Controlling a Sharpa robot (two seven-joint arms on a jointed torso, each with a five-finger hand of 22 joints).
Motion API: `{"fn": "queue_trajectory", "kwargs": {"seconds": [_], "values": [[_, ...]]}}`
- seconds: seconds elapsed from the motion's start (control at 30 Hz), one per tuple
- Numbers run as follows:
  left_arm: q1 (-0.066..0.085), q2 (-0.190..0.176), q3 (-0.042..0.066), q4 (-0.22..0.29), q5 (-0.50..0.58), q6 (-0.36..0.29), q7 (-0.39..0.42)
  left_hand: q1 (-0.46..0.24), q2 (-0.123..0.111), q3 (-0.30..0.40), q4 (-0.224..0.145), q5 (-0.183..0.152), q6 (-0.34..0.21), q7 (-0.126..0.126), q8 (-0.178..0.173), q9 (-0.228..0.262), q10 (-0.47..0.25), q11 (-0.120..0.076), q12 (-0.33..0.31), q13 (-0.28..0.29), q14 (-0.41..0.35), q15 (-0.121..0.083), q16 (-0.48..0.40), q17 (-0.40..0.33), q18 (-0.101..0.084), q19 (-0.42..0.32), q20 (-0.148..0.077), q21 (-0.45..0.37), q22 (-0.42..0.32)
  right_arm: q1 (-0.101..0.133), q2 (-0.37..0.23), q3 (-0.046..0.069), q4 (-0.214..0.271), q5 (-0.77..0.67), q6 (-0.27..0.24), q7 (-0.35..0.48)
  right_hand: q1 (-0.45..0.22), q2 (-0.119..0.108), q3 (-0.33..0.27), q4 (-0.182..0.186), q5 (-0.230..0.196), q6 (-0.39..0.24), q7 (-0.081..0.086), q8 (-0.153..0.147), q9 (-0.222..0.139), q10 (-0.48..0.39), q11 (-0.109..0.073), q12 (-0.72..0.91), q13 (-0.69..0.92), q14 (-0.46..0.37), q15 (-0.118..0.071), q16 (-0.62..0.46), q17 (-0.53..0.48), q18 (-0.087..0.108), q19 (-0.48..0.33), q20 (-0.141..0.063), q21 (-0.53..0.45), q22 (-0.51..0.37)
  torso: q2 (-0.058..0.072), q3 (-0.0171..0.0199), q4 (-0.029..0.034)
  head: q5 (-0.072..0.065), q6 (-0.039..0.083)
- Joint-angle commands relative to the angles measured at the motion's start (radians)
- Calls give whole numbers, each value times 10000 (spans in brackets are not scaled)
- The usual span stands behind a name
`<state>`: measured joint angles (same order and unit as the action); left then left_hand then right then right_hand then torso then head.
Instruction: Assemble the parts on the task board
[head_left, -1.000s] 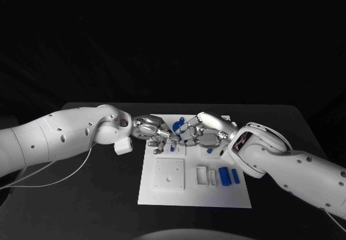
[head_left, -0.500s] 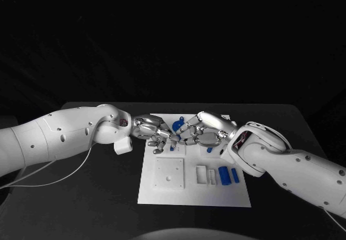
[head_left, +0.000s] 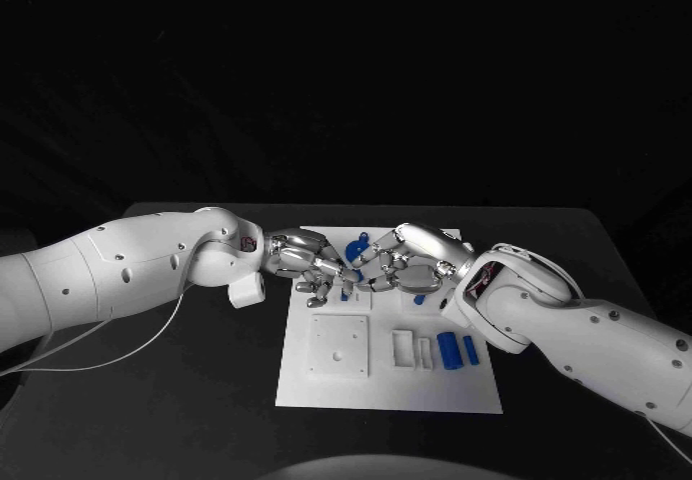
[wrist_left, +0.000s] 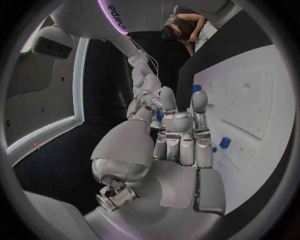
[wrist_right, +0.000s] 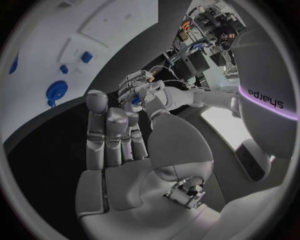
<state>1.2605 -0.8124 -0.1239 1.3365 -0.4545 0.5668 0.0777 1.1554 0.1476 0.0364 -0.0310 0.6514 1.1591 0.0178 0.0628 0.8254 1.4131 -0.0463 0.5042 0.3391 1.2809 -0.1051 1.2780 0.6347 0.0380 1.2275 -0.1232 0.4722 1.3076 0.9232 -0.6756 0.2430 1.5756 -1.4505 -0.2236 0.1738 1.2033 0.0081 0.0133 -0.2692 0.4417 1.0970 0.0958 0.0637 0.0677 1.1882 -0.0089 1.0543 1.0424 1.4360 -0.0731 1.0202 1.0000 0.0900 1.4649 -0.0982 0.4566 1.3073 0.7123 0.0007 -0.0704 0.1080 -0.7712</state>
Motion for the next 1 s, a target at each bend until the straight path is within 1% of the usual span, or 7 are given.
{"fn": "queue_trajectory", "kwargs": {"seconds": [0.03, 0.33, 0.5, 0.57, 0.63, 0.8, 1.0], "values": [[8, 19, 7, 26, -40, 176, 24, 51, 80, 1397, -1456, 19, 62, -8, 54, -14, -77, -11, 32, -10, -66, -14, 62, -20, -32, -70, -12, 71, 188, -9, 18, -8, 18, 0, 137, 29, 70, 49, -51, -21, 35, -16, -20, -9, -2, -24, 16, -13, -4, -50, -12, -23, -7, -75, 311, 31, -63, 485, 0, 4, -5, -2, -6], [8, 26, 7, 7, -44, 174, 23, 51, 80, 1397, -1456, 19, 62, -8, 54, -14, -77, -11, 32, -10, -66, -14, 62, -20, -32, -70, -12, 71, 188, -9, 26, -17, 53, 22, 135, 82, 86, 242, 95, -91, -139, 203, -80, -14, -3, 10, -24, 23, 24, -34, -42, 5, 17, -113, 324, 1, -12, 499, -1, 3, -6, -13, -16], [8, 31, 7, -2, -45, 174, 17, 55, 78, 1389, -1439, 8, 67, -7, 55, -19, -79, -11, 35, -13, -66, -13, 71, -28, -30, -73, -11, 76, 186, -9, 29, -25, 60, 31, 151, 100, 153, 404, 526, -119, -830, 461, -157, -10, 6, 47, -64, 52, 56, -25, -80, 14, 33, -151, 321, -35, 38, 512, 0, 2, -1, -12, -33], [8, 32, 7, -4, -45, 175, 12, 55, 78, 1389, -1439, 8, 67, -7, 55, -19, -79, -11, 35, -13, -66, -13, 71, -28, -30, -73, -11, 76, 186, -9, 30, -27, 57, 32, 156, 102, 178, 454, 881, -120, -1234, 593, -193, -14, 9, 64, -72, 52, 67, -26, -98, 3, 30, -171, 313, -55, 45, 512, -1, 3, 1, -11, -30], [8, 33, 7, -6, -45, 178, 8, 55, 78, 1389, -1439, 8, 67, -7, 55, -19, -79, -11, 35, -13, -66, -13, 71, -28, -30, -73, -11, 76, 186, -9, 30, -28, 52, 32, 164, 102, 173, 471, 1158, -111, -1407, 684, -209, -12, 15, 73, -85, 46, 71, -25, -108, -1, 31, -183, 307, -66, 55, 514, -3, 3, 0, -11, -28], [9, 35, 7, -5, -38, 205, 3, 55, 78, 1389, -1439, 8, 67, -7, 55, -19, -79, -11, 35, -13, -66, -13, 71, -28, -30, -73, -11, 76, 186, -9, 34, -33, 29, 30, 195, 104, 54, 319, 1800, -59, -1619, 816, -239, -10, 23, 86, -101, 21, 86, -31, -123, -24, 28, -205, 288, -87, 65, 511, 0, 0, -2, 4, -41], [9, 40, 7, -15, -21, 187, 5, 67, 68, 1377, -1421, -2, 65, -7, 55, -26, -81, -11, 38, -17, -76, -13, 72, -51, -30, -77, -10, 78, 184, -9, 54, -44, 8, 28, 199, 104, 37, 272, 1918, -36, -1618, 861, -253, -1, 29, 103, -105, 22, 101, -23, -128, -20, 39, -209, 288, -90, 89, 514, -3, -1, -1, -12, -53]]}}
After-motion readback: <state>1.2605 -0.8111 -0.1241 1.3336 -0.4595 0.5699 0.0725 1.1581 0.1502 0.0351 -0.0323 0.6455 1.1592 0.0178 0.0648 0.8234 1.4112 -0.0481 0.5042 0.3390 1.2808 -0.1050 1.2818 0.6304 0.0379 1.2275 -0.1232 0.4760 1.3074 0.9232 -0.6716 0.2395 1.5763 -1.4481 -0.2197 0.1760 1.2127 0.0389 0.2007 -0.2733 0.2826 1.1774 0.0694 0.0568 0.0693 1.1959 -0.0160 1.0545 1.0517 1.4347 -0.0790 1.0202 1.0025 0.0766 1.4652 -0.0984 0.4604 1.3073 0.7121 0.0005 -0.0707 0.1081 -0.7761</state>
